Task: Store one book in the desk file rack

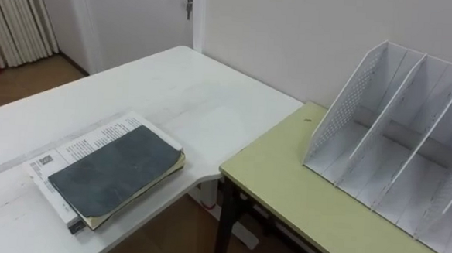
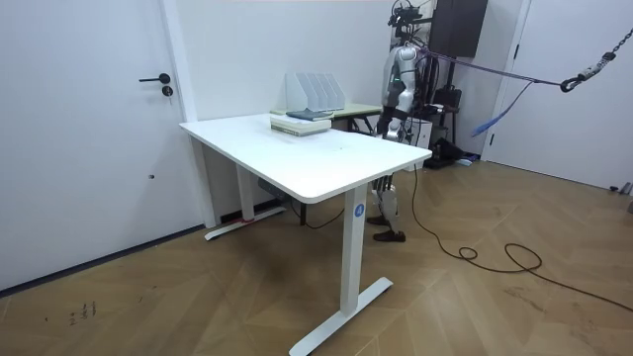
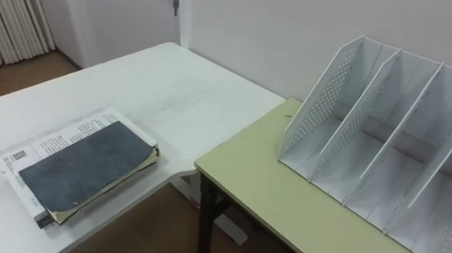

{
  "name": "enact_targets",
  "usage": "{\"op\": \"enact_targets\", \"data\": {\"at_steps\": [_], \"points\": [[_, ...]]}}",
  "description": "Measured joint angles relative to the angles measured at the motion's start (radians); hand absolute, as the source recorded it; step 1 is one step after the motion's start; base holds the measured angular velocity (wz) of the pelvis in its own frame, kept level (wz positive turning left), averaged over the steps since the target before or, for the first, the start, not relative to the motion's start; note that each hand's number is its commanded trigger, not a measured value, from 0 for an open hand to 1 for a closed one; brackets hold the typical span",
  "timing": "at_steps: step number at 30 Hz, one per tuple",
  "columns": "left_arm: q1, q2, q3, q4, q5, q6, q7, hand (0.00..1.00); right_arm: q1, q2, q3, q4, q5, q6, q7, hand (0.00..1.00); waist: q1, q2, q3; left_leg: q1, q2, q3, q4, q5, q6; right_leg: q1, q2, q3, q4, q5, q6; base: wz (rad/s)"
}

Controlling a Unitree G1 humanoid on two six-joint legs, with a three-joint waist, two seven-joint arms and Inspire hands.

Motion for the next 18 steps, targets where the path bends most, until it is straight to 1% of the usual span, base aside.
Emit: {"op": "enact_targets", "data": {"at_steps": [4,6,7,9,10,11,13,14,15,17,18], "points": [[-0.001,-0.001,-0.031,-0.038,0.117,-0.012,0.001,0.00,-0.004,0.000,0.002,-0.011,-0.036,-0.020,-0.003,0.00,-0.003,-0.003,0.0000,-0.007,-0.001,-0.001,0.000,0.000,0.000,-0.010,0.000,0.004,0.004,0.000,0.000,-0.03],[-0.003,-0.001,-0.043,-0.069,0.183,-0.013,0.001,0.00,-0.005,0.000,0.005,-0.019,-0.038,-0.033,-0.005,0.00,-0.011,-0.006,0.0019,-0.012,-0.001,-0.002,0.002,0.000,0.000,-0.014,0.000,0.003,0.003,0.001,0.000,0.00],[-0.005,-0.001,-0.047,-0.096,0.229,-0.016,0.001,0.00,-0.005,0.000,0.018,-0.019,-0.038,-0.038,-0.007,0.00,-0.015,-0.008,0.0015,-0.011,-0.001,-0.001,0.002,0.000,0.000,-0.012,-0.001,0.001,0.003,0.001,0.000,0.00],[-0.008,0.002,-0.058,-0.130,0.275,-0.028,0.002,0.00,-0.007,0.001,0.019,-0.026,-0.038,-0.041,-0.012,0.00,-0.026,-0.011,0.0018,-0.013,-0.001,0.001,0.003,0.000,0.000,-0.012,-0.002,0.000,0.003,0.001,0.000,0.00],[-0.010,0.009,-0.080,-0.161,0.299,-0.030,0.003,0.00,-0.006,0.001,0.020,-0.034,-0.039,-0.041,-0.014,0.00,-0.031,-0.014,0.0022,-0.013,-0.001,0.002,0.003,0.000,0.001,-0.013,-0.002,0.001,0.002,0.001,0.000,0.00],[-0.020,0.019,-0.117,-0.186,0.324,-0.032,0.005,0.00,-0.009,0.000,0.023,-0.036,-0.042,-0.042,-0.014,0.00,-0.038,-0.014,0.0045,-0.013,-0.001,0.003,0.002,0.001,0.001,-0.014,-0.002,0.001,0.002,0.001,0.000,0.00],[-0.047,0.027,-0.152,-0.214,0.368,-0.036,0.007,0.00,-0.020,0.000,0.039,-0.036,-0.042,-0.042,-0.020,0.00,-0.049,-0.017,0.0079,-0.012,-0.001,0.000,-0.001,0.002,0.002,-0.014,-0.001,0.002,0.001,0.002,0.001,0.00],[-0.048,0.030,-0.166,-0.271,0.389,-0.037,0.010,0.00,-0.028,-0.002,0.040,-0.038,-0.042,-0.046,-0.023,0.00,-0.056,-0.018,0.0094,-0.011,-0.001,0.001,-0.004,0.002,0.003,-0.015,0.001,0.009,0.000,0.002,0.002,-0.05],[-0.049,0.030,-0.172,-0.299,0.401,-0.041,0.014,0.00,-0.030,-0.003,0.044,-0.039,-0.044,-0.052,-0.025,0.00,-0.057,-0.017,0.0097,-0.011,-0.001,0.001,-0.006,0.002,0.003,-0.016,0.002,0.010,0.000,0.003,0.002,-0.06],[-0.085,0.030,-0.214,-0.372,0.405,-0.071,0.027,0.00,-0.039,-0.007,0.061,-0.039,-0.048,-0.068,-0.033,0.00,-0.064,-0.015,0.0107,-0.011,-0.002,0.002,-0.007,0.002,0.004,-0.015,0.001,0.011,-0.003,0.004,0.003,-0.02],[-0.093,0.030,-0.227,-0.387,0.405,-0.077,0.029,0.00,-0.042,-0.007,0.061,-0.039,-0.048,-0.071,-0.033,0.00,-0.065,-0.015,0.0109,-0.011,-0.002,0.002,-0.007,0.002,0.004,-0.016,0.001,0.011,-0.003,0.004,0.003,-0.04]]}}
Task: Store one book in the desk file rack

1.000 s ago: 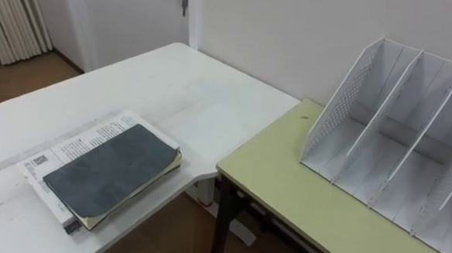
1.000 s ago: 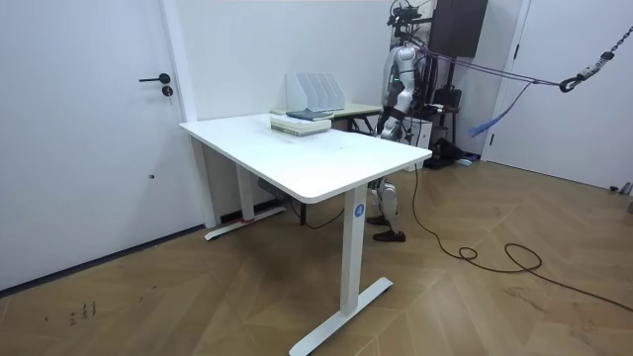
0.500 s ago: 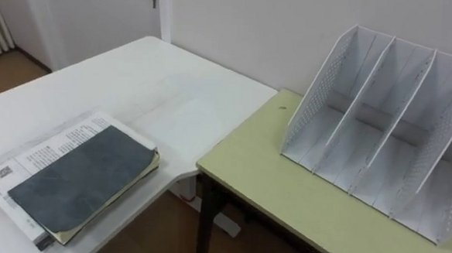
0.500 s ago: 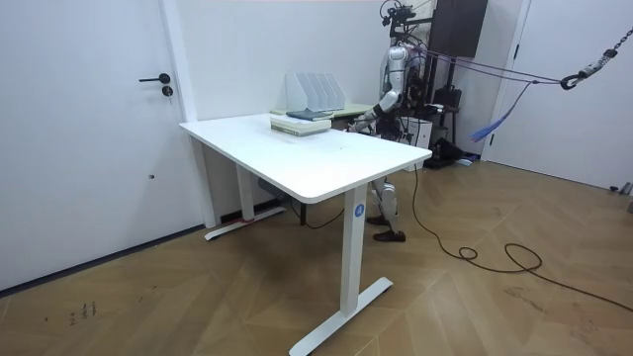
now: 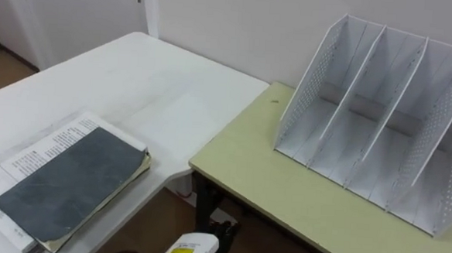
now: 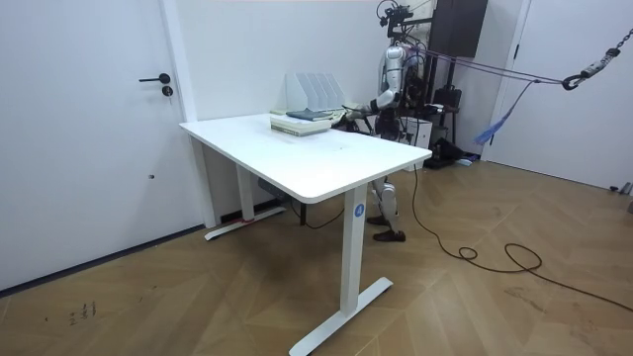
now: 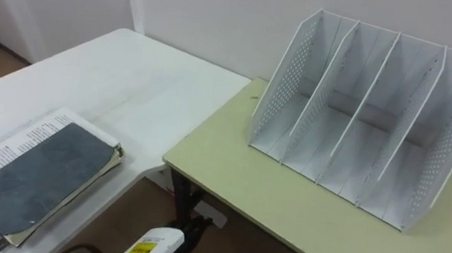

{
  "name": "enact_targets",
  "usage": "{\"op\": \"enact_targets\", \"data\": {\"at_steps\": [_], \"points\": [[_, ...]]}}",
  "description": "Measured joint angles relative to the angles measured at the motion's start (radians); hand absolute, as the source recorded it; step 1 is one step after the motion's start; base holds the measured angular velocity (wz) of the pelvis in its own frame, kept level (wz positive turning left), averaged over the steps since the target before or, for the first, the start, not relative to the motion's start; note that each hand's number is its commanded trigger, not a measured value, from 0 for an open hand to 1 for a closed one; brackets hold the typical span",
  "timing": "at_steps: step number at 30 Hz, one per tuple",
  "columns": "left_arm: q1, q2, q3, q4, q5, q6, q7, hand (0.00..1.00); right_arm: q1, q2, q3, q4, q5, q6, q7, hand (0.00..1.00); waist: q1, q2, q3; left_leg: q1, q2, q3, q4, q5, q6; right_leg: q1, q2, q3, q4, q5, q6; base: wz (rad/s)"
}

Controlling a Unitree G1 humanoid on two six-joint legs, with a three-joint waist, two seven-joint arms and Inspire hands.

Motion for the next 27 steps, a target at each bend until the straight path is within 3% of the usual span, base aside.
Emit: {"op": "enact_targets", "data": {"at_steps": [9,13,18,27], "points": [[-0.001,0.015,0.015,-0.164,0.020,-0.049,0.040,0.00,-0.008,0.000,0.004,0.056,0.022,-0.008,0.001,0.00,0.002,0.002,0.0040,0.004,0.007,-0.001,0.002,0.000,0.000,0.024,0.004,-0.023,-0.047,0.019,-0.002,0.07],[0.000,0.027,0.062,-0.228,0.058,-0.070,0.082,0.00,0.001,0.001,-0.004,0.064,0.021,-0.008,0.005,0.00,0.028,0.004,0.0030,0.001,0.008,-0.001,0.002,0.003,-0.002,0.014,0.004,-0.025,-0.045,0.020,-0.004,0.00],[0.004,0.074,0.108,-0.244,0.082,-0.070,0.140,0.00,0.003,-0.001,-0.004,0.063,0.033,-0.008,0.006,0.00,0.037,0.005,0.0021,-0.006,0.008,-0.002,0.001,0.006,-0.004,0.010,0.004,-0.028,-0.045,0.021,-0.006,0.01],[0.019,0.075,0.200,-0.249,0.175,-0.067,0.196,0.00,0.006,-0.001,-0.020,0.061,0.040,-0.008,0.013,0.00,0.080,0.003,-0.0034,0.005,0.009,-0.028,0.001,0.006,-0.004,0.041,0.003,-0.057,-0.051,0.021,-0.006,0.08]]}}
